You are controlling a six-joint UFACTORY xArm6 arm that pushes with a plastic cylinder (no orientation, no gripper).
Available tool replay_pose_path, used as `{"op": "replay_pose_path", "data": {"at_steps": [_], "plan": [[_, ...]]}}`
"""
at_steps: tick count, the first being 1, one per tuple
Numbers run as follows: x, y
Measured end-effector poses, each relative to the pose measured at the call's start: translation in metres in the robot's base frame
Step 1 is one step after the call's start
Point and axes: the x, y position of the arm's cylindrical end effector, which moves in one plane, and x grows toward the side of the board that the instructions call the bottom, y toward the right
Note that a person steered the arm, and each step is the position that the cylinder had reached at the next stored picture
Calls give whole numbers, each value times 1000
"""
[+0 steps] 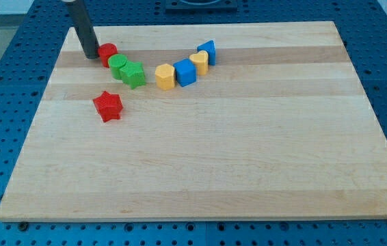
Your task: Move the red star into the red circle
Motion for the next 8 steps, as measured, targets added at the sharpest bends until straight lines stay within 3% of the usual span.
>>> {"op": "replay_pose_path", "data": {"at_steps": [1, 2, 4, 5, 6, 8], "plan": [[0, 0], [33, -20], [169, -36], [216, -24], [230, 25], [160, 87]]}}
